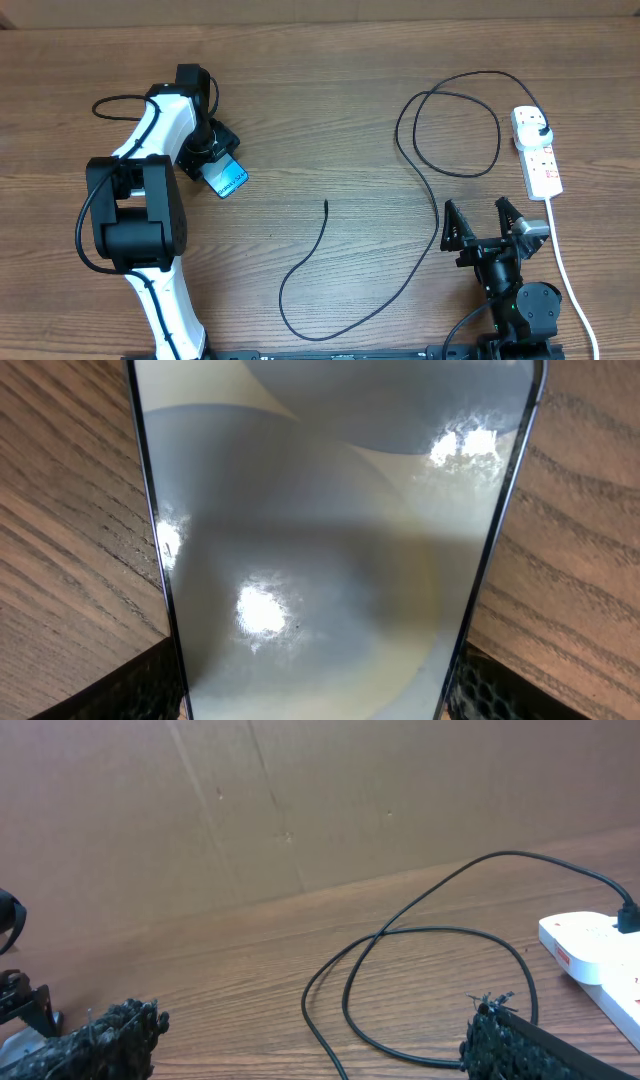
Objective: Plug charger to phone and switch on socket
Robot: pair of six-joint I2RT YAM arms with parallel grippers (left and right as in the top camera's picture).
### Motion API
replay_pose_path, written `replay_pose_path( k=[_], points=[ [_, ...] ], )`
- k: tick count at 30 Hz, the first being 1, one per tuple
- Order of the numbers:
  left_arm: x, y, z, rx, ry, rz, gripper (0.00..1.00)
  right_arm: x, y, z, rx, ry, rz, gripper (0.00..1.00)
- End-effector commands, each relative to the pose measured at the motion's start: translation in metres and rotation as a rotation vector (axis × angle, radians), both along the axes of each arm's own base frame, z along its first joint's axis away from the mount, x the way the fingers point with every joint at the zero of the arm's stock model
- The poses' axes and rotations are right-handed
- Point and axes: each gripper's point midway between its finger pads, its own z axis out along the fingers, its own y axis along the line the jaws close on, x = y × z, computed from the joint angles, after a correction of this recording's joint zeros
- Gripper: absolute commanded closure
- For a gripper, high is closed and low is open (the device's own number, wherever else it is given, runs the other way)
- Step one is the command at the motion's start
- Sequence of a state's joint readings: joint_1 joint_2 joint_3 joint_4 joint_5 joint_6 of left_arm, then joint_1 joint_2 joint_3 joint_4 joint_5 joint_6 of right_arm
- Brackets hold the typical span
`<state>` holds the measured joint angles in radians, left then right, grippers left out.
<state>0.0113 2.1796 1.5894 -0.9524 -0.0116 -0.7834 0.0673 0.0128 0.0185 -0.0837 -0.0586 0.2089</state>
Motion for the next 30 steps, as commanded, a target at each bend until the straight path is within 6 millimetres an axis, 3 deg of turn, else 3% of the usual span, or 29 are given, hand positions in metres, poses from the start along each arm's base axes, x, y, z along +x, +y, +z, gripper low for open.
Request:
replay_pose_path(
  k=[1, 16, 30],
  points=[
    [-0.0186, -0.0017, -0.0413, -0.029, 0.096, 0.007, 0.26, 0.0002, -0.0010, -0.0024, -0.004, -0.002, -0.008, 0.00],
    [-0.0186, -0.0017, -0.0413, -0.029, 0.096, 0.007, 0.28, 0.0002, -0.0010, -0.0024, -0.004, -0.002, -0.008, 0.00],
    [-0.0186, -0.0017, -0.0413, -0.029, 0.096, 0.007, 0.39, 0.0002, -0.0010, -0.0024, -0.004, -0.002, -0.008, 0.00]
  ],
)
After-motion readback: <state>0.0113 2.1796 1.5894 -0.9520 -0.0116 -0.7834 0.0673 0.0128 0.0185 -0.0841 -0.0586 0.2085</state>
